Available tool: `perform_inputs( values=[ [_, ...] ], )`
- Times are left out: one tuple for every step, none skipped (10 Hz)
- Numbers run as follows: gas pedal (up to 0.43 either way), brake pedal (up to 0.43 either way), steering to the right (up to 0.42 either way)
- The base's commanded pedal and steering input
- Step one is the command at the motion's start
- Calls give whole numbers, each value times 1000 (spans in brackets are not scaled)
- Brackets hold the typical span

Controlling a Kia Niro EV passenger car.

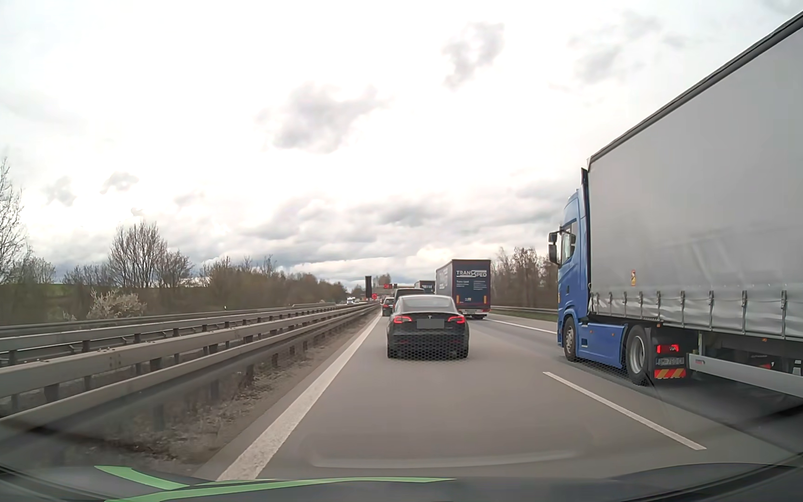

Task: Follow the waypoints while adhering to traffic rules and regulations

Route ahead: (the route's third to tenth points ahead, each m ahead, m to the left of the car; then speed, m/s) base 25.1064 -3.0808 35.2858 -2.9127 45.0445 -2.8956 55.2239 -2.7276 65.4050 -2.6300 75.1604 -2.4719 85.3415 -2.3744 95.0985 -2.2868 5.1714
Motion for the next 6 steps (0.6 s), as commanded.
perform_inputs(
  values=[
    [20,0,-3],
    [20,0,-4],
    [20,0,-3],
    [20,0,-3],
    [20,0,-3],
    [20,0,-3]
  ],
)
